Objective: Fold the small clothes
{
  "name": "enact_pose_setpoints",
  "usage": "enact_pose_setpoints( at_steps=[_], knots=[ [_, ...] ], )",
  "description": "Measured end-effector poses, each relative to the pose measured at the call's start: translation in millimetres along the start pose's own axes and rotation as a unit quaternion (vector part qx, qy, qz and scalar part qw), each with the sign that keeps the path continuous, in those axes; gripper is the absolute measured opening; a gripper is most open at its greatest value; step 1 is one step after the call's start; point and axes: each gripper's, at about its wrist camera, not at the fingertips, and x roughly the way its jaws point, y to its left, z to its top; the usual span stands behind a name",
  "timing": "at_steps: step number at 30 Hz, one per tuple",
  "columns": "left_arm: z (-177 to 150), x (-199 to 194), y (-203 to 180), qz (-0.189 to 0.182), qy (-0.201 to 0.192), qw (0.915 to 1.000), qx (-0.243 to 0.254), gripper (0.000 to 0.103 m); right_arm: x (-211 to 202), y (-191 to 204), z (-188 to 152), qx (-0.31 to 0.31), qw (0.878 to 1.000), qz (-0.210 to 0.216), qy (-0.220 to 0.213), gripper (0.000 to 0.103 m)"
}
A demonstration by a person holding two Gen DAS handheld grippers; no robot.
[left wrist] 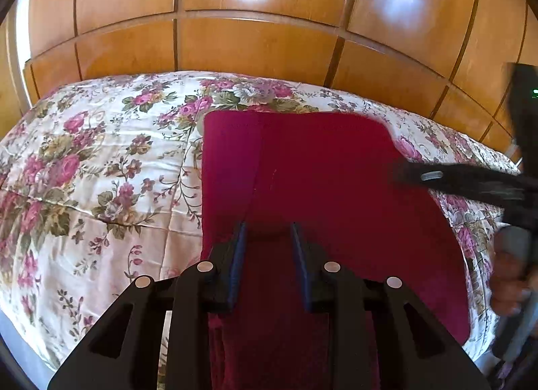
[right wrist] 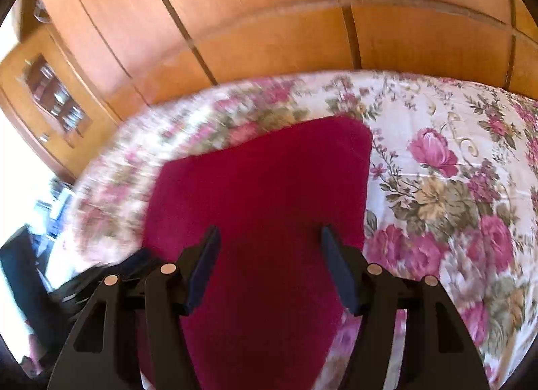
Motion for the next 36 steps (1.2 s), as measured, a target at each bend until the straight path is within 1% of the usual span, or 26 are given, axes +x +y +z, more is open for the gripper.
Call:
enact_pose_setpoints(
  at_steps=[1,3,6,8,10,11,12,13,14,15,18,21,25,28,29,30,33,34,35,36],
  knots=[
    [-1,0,1,-0.001,0.000,1.0000,-0.001,0.026,15,-1,-1,-0.002,1.000,-0.008,0.009,0.063],
    [-1,0,5,-0.006,0.000,0.9999,-0.009,0.026,23,1,-4,-0.016,1.000,-0.022,-0.005,0.065],
    [-1,-4,6,-0.007,0.000,0.9999,-0.011,0.026,19,6,-9,-0.035,0.999,-0.034,-0.015,0.068],
    [-1,-9,4,-0.007,-0.001,0.9999,-0.010,0.026,19,5,-11,-0.037,0.999,-0.032,-0.022,0.069],
    [0,-14,3,-0.003,-0.005,0.9999,-0.009,0.026,16,5,-13,-0.035,0.999,-0.027,-0.028,0.073],
    [1,-19,2,-0.001,-0.008,0.9999,-0.008,0.026,14,6,-14,-0.037,0.999,-0.025,-0.030,0.078],
    [1,-22,2,0.000,-0.010,0.9999,-0.007,0.033,12,9,-13,-0.040,0.998,-0.024,-0.031,0.080],
    [2,-25,3,0.000,-0.013,0.9999,-0.008,0.036,11,11,-13,-0.044,0.998,-0.023,-0.031,0.083],
    [2,-28,3,0.003,-0.016,0.9998,-0.010,0.045,9,13,-15,-0.049,0.998,-0.025,-0.033,0.086],
    [2,-33,4,0.009,-0.023,0.9996,-0.013,0.051,7,15,-15,-0.051,0.998,-0.027,-0.033,0.089],
    [3,-38,9,0.008,-0.027,0.9994,-0.018,0.052,0,14,-18,-0.043,0.998,-0.022,-0.035,0.090],
    [2,-38,15,0.010,-0.022,0.9995,-0.019,0.052,-8,5,-21,-0.017,0.999,-0.012,-0.037,0.093],
    [-3,-31,23,-0.004,-0.005,0.9997,-0.026,0.052,-13,-16,-28,0.027,0.999,0.013,-0.028,0.093],
    [-7,-21,28,-0.012,0.010,0.9993,-0.034,0.052,-8,-35,-33,0.069,0.996,0.049,-0.012,0.093],
    [-8,-19,31,-0.018,0.015,0.9989,-0.039,0.058,-7,-41,-34,0.086,0.994,0.066,-0.008,0.093],
    [-9,-16,36,-0.025,0.019,0.9982,-0.052,0.061,-6,-44,-35,0.094,0.993,0.076,-0.005,0.093],
    [-9,-8,52,-0.066,0.037,0.9929,-0.091,0.061,-1,-51,-36,0.114,0.988,0.103,0.005,0.093],
    [-9,-6,57,-0.077,0.042,0.9905,-0.105,0.063,1,-53,-36,0.120,0.987,0.111,0.008,0.093],
    [-10,-2,63,-0.088,0.049,0.9872,-0.124,0.069,2,-55,-37,0.126,0.985,0.118,0.010,0.093],
    [-11,0,67,-0.101,0.052,0.9844,-0.134,0.069,4,-57,-38,0.133,0.983,0.127,0.012,0.093]
  ],
)
